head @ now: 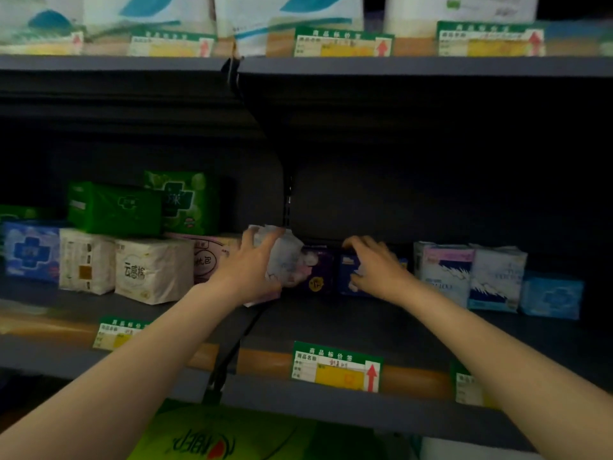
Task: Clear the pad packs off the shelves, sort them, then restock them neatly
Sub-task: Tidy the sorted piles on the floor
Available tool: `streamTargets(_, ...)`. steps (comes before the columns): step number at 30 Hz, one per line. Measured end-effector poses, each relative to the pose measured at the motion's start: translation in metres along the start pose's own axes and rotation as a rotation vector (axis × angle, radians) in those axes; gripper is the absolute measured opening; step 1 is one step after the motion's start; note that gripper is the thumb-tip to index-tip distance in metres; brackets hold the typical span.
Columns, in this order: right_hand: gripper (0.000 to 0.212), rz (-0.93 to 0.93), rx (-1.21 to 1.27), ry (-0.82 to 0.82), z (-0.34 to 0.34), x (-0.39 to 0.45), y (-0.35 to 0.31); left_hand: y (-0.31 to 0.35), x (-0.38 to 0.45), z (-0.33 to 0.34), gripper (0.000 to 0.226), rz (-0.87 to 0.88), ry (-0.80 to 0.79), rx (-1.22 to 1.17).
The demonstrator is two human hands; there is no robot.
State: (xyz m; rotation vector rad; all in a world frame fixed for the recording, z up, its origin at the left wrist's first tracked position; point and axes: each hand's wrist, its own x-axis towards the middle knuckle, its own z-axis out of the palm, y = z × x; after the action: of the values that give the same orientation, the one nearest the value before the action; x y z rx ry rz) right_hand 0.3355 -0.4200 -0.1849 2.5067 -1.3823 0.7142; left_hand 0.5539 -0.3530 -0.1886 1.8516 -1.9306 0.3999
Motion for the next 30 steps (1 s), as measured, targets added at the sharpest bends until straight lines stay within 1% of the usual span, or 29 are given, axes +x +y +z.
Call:
streamTargets(2,0.068,0.064,-0.018,-0.106,-0.003,0.0,0.016,0.007,0.009,-0.002,0.091,-0.018,0.077,0.114)
streamTargets(3,0.075,0.094,-0.017,-0.159,-0.003,0.002,0.023,0.008,0.015,-0.003,0.092,-0.026,0.073,0.153)
streamTargets(6,0.085,0.139,-0.115,-0.295,0.002,0.01,0.037,0.007,0.028,0.0,0.086,-0.107,-0.093,0.183)
streamTargets(8,0.086,0.161,-0.165,-0.331,0.008,0.018,0.041,0.006,0.028,0.005,0.082,-0.132,-0.119,0.159)
streamTargets(11,0.086,0.2,-0.237,-0.336,0.017,0.028,0.047,0.012,0.028,0.005,0.076,-0.097,-0.057,0.153)
streamTargets(13,0.083,0.208,-0.275,-0.31,0.021,0.031,0.049,0.02,0.03,0.003,0.073,-0.106,-0.075,0.109)
streamTargets(15,0.08,0.139,-0.349,-0.21,0.021,0.031,0.048,0.027,0.034,0.007,0.078,-0.117,-0.117,0.134)
streamTargets(17,0.083,0.068,-0.393,-0.139,0.019,0.03,0.046,0.028,0.036,0.012,0.084,-0.134,-0.153,0.195)
streamTargets(18,0.087,0.068,-0.398,-0.142,0.019,0.029,0.045,0.026,0.036,0.01,0.085,-0.142,-0.159,0.209)
streamTargets(20,0.095,0.103,-0.419,-0.215,0.022,0.027,0.045,0.02,0.035,0.004,0.082,-0.132,-0.164,0.221)
streamTargets(22,0.09,0.108,-0.495,-0.276,0.021,0.024,0.045,0.014,0.032,-0.001,0.083,-0.129,-0.177,0.218)
streamTargets(26,0.075,0.077,-0.64,-0.226,0.006,0.018,0.037,0.011,0.019,-0.002,0.084,-0.168,-0.149,0.179)
streamTargets(28,0.069,0.082,-0.672,-0.231,0.001,0.012,0.029,0.006,0.011,-0.004,0.08,-0.109,-0.126,0.16)
streamTargets(30,0.068,0.106,-0.654,-0.218,0.001,0.006,0.019,0.0,0.002,-0.007,0.071,-0.033,-0.105,0.104)
